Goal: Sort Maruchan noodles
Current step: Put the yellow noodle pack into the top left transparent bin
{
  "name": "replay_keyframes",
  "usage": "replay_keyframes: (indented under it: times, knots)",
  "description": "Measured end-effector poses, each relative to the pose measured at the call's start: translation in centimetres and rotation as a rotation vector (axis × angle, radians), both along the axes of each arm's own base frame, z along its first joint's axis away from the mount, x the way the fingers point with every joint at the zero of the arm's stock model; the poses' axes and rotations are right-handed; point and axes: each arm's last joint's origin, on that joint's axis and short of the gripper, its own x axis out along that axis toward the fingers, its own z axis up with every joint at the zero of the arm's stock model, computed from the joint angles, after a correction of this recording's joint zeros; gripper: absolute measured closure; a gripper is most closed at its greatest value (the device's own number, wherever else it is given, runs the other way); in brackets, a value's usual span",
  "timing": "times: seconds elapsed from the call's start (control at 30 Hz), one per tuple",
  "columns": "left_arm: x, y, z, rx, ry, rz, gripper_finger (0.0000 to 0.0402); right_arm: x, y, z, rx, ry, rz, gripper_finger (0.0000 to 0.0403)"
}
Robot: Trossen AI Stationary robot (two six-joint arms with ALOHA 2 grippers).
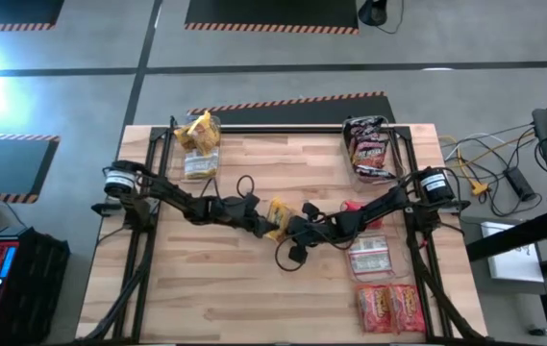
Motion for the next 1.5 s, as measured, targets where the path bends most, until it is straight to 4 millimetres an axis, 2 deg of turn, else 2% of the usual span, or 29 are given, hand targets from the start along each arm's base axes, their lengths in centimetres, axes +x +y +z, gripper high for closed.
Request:
replay_keyframes:
  times: [0.17,0.5,0.73,0.9,1.03,1.23,1.4,1.5]
  knots:
    - [0.1,-0.1,-0.2,-0.006,0.004,-0.024,0.0198,0.0,0.0,0.0,0.001,-0.001,0.0,0.0385]
    - [-0.3,0.2,-0.5,-0.013,0.023,-0.024,0.0279,-0.2,0.0,0.4,0.004,0.009,0.005,0.0385]
    - [-0.2,0.8,-0.4,-0.015,0.02,-0.053,0.0287,-1.7,-0.3,2.7,-0.013,0.083,0.034,0.0385]
    - [-0.1,2.5,0.3,0.033,-0.007,-0.045,0.0288,-2.6,-0.4,4.6,0.009,0.096,0.021,0.0385]
    - [-0.5,4.6,1.6,0.089,-0.051,-0.041,0.0288,-2.7,-0.3,4.7,0.014,0.095,0.015,0.0385]
    - [-1.6,8.4,4.9,0.234,-0.128,-0.063,0.0288,-2.7,-0.3,3.8,0.004,0.123,0.011,0.0385]
    - [-3.0,10.8,8.6,0.381,0.012,-0.083,0.0289,-2.7,-0.3,3.8,0.01,0.12,0.003,0.0385]
    - [-4.0,11.3,11.7,0.5,0.138,-0.136,0.0289,-2.7,-0.3,3.9,0.014,0.117,-0.001,0.0385]
